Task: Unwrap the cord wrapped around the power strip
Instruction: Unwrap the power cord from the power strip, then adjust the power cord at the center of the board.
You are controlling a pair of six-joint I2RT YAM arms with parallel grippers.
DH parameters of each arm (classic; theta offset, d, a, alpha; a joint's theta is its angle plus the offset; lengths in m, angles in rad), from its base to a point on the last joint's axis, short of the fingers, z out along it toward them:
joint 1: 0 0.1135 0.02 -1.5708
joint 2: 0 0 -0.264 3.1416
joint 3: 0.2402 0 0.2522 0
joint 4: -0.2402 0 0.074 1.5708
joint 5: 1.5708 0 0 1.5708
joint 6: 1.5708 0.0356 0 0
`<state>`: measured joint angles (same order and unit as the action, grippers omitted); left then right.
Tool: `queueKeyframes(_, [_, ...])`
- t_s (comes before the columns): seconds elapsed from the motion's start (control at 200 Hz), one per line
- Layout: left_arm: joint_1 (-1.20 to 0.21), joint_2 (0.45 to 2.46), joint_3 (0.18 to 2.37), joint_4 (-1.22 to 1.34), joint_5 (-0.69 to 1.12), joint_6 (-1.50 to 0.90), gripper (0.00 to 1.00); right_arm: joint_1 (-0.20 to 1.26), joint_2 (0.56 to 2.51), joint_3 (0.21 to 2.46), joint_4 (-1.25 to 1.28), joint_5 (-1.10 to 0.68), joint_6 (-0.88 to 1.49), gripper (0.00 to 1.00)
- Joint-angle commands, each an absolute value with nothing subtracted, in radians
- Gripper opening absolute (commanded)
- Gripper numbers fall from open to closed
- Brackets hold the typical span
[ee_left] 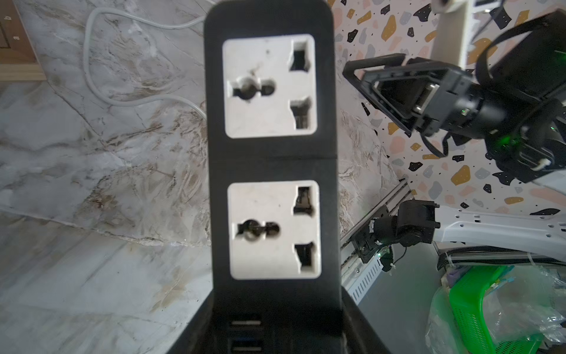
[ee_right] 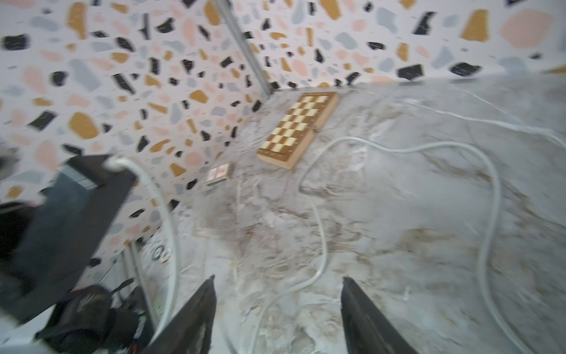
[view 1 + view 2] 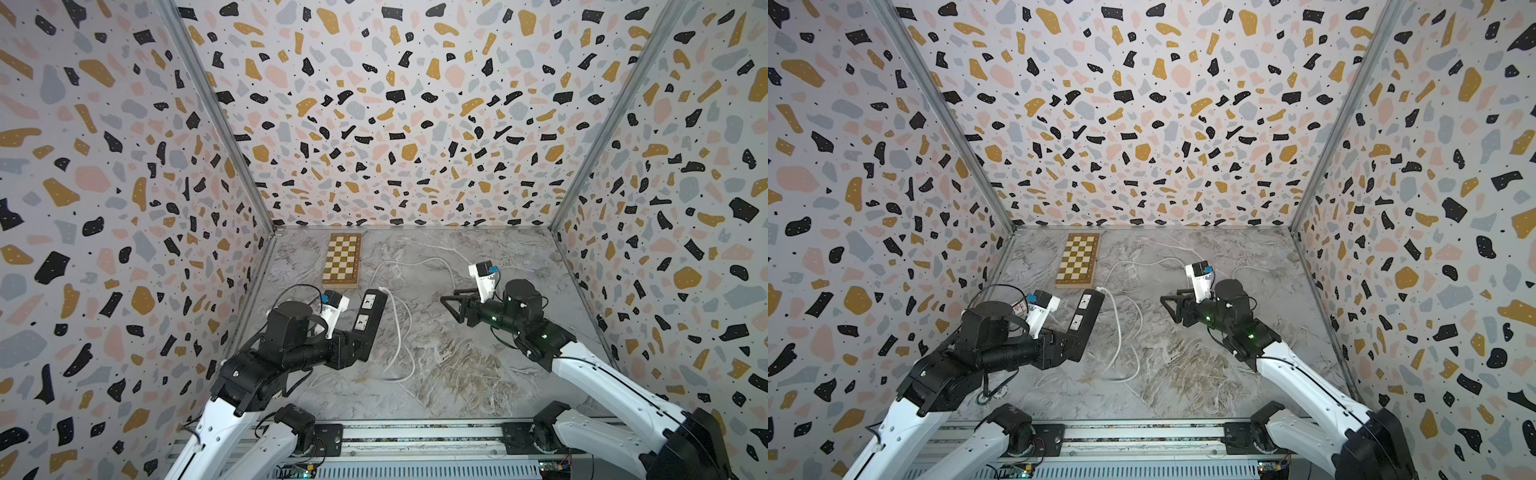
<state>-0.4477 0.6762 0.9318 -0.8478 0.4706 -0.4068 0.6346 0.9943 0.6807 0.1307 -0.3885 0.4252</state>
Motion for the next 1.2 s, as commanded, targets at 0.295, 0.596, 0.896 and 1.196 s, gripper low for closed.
queueKeyframes(0.295, [-0.442, 0.662, 0.959, -0.772, 0.471, -0.374, 0.00, 0.857, 1.298, 0.672, -0.011, -0.221, 0.643, 0.60])
queueKeyframes(0.596, [-0.442, 0.658, 0.960, -0.760, 0.476, -0.371, 0.00, 0.938, 1.525, 0.716, 0.095, -0.247, 0.685, 0.51])
queueKeyframes(0.896, [-0.442, 0.652, 0.975, -0.808, 0.444, -0.307, 0.00, 0.844, 1.424, 0.741, -0.320, 0.082, 0.523, 0.10])
queueKeyframes(1.196, [-0.442, 0.708, 0.963, -0.804, 0.462, -0.206, 0.00, 0.631, 1.305, 0.708, -0.489, 0.107, 0.410, 0.10])
